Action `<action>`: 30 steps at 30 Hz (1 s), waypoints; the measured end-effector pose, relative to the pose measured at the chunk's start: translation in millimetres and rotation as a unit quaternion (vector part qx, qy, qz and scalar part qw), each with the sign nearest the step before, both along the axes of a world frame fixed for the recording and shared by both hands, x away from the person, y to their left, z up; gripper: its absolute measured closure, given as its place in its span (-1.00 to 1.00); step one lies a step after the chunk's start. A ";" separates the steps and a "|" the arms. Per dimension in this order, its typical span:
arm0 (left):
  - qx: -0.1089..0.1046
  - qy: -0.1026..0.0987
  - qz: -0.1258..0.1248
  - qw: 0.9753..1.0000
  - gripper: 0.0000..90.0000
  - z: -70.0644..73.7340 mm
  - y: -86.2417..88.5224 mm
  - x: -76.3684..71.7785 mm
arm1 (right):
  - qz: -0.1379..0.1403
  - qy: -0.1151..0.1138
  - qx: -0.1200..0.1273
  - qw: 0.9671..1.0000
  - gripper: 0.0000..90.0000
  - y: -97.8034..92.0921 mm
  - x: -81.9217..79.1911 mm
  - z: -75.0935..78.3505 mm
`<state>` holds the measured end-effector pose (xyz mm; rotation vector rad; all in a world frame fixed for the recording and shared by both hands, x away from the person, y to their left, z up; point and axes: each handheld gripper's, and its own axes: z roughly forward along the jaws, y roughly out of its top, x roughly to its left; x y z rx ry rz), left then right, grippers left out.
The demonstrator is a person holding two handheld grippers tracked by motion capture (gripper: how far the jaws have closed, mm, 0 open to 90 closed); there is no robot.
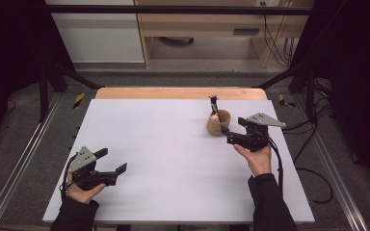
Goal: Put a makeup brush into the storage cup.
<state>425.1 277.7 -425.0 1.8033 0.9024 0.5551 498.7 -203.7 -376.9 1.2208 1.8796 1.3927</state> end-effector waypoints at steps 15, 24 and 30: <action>0.002 0.002 0.001 1.000 -0.85 -0.5 0.6 0.0 | 0.021 -0.004 -0.005 1.000 -0.69 -10.5 -28.9 -0.9; 0.002 0.004 0.003 1.000 -0.86 -0.8 1.4 -0.1 | 0.027 -0.011 -0.012 1.000 -0.77 -16.2 -44.6 -7.4; 0.001 0.004 0.005 1.000 -0.86 -0.8 2.2 -0.4 | 0.030 -0.012 -0.012 0.999 -0.81 -22.2 -52.6 -13.2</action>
